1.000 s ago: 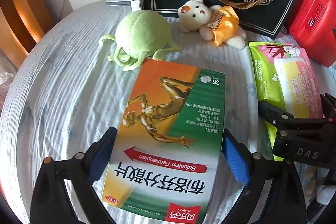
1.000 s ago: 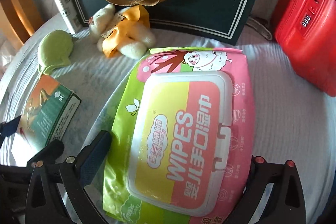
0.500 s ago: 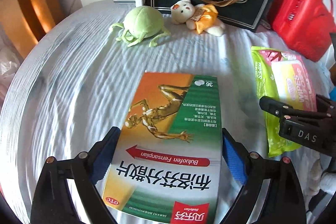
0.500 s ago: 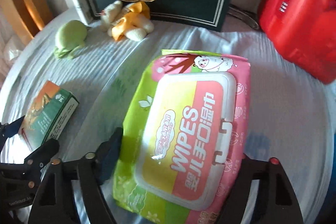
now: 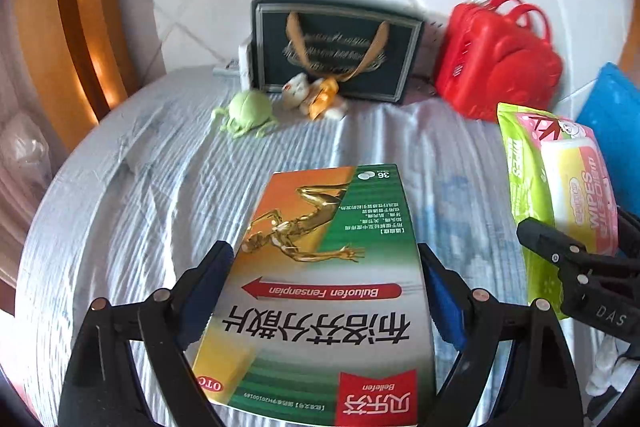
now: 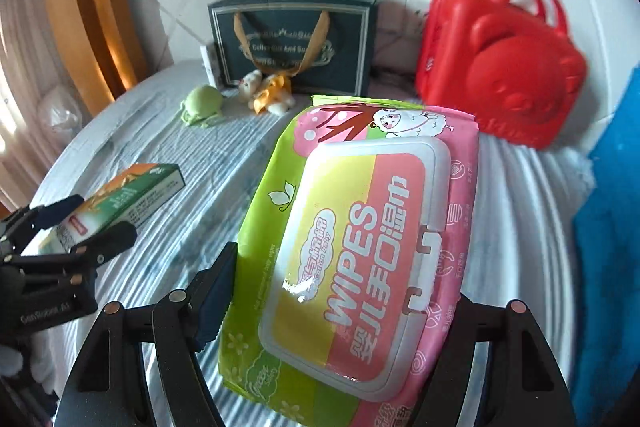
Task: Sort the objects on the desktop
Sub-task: 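Lift the ibuprofen box and wipes pack and carry both over the bin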
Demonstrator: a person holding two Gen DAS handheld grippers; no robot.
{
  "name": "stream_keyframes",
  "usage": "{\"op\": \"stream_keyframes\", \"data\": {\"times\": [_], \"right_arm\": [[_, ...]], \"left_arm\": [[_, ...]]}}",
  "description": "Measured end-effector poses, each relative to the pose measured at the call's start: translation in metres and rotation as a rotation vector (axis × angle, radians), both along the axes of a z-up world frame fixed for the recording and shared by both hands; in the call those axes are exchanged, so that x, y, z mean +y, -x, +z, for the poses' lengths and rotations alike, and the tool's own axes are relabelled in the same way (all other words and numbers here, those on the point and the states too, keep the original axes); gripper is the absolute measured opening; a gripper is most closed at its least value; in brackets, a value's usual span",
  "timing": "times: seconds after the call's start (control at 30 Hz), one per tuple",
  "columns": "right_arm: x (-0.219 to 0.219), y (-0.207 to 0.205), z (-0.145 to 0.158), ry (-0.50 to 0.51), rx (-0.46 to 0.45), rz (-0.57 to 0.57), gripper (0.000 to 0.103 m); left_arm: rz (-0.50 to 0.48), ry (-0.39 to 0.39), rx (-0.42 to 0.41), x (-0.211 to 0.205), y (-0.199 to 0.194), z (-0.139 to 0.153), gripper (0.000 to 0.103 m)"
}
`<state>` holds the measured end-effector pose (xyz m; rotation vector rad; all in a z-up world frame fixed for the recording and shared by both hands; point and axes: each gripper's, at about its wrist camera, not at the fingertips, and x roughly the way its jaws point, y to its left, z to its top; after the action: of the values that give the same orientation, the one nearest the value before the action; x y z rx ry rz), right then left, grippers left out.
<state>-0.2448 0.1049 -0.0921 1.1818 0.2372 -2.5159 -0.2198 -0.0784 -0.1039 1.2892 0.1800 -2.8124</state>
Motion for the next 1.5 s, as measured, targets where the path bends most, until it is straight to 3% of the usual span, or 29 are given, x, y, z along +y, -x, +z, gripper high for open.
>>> {"op": "stream_keyframes", "data": {"times": [0.2, 0.47, 0.6, 0.8, 0.97, 1.1, 1.3, 1.5], "right_arm": [[0.048, -0.058, 0.062, 0.034, 0.123, -0.056, 0.074], [0.119, -0.134, 0.138, 0.077, 0.306, -0.112, 0.074], [0.170, -0.170, 0.171, 0.130, 0.383, -0.144, 0.074], [0.263, -0.214, 0.211, 0.128, 0.488, -0.236, 0.074], [0.355, -0.236, 0.225, 0.099, 0.528, -0.351, 0.074], [0.429, -0.246, 0.223, 0.082, 0.527, -0.439, 0.074], [0.521, -0.246, 0.200, 0.066, 0.476, -0.517, 0.074], [0.563, -0.231, 0.174, 0.093, 0.394, -0.503, 0.074]], "left_arm": [[-0.058, 0.024, 0.157, 0.048, -0.051, 0.069, 0.090], [-0.143, 0.036, 0.323, 0.116, -0.109, 0.136, 0.090], [-0.201, 0.018, 0.393, 0.161, -0.130, 0.167, 0.090], [-0.323, -0.018, 0.506, 0.251, -0.157, 0.209, 0.090], [-0.442, -0.039, 0.563, 0.346, -0.178, 0.231, 0.090], [-0.502, -0.037, 0.560, 0.415, -0.186, 0.234, 0.090], [-0.525, -0.005, 0.488, 0.496, -0.189, 0.219, 0.090], [-0.506, 0.055, 0.412, 0.547, -0.181, 0.205, 0.090]]}}
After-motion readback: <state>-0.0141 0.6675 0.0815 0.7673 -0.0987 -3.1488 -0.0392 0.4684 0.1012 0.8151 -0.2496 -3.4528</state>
